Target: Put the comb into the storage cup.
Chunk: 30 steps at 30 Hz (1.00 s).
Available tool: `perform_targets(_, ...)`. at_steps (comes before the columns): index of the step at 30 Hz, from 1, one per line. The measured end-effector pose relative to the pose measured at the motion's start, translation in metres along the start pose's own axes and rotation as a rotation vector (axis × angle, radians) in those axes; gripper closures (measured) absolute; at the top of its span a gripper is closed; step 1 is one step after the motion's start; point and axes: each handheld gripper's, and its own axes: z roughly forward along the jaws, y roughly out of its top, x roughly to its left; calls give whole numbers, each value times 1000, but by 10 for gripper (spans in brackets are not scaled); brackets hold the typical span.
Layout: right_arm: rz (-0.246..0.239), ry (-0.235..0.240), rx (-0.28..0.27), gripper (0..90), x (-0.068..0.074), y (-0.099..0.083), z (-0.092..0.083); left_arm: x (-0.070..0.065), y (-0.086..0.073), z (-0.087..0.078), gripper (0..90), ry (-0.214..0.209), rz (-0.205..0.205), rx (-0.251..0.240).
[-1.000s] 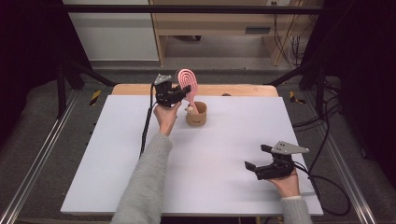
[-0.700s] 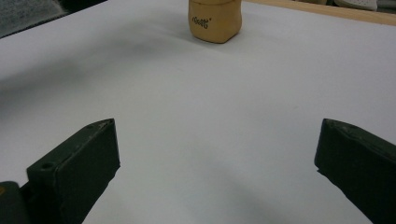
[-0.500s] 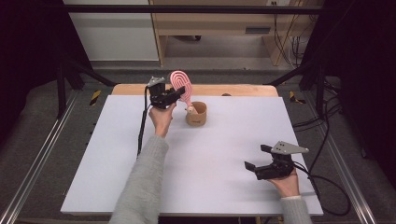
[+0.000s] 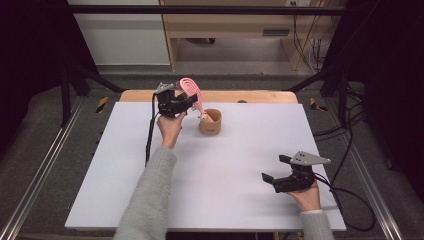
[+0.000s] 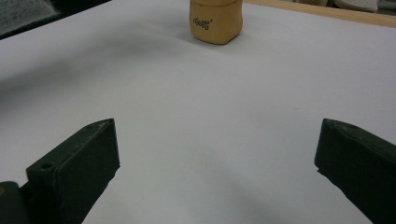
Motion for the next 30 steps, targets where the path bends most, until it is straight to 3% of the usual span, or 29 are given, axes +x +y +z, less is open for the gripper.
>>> perform_targets(7, 2, 1, -2, 3, 0, 0, 0, 0, 3, -10, 260, 18, 26, -15)
perform_targets(18, -3, -3, -4, 3, 0, 1, -1, -8, 9, -27, 76, 9, 59, -7)
perform_targets(30, 1, -4, -14, 3, 0, 1, -2, -9, 11, -58, 6, -14, 109, 40)
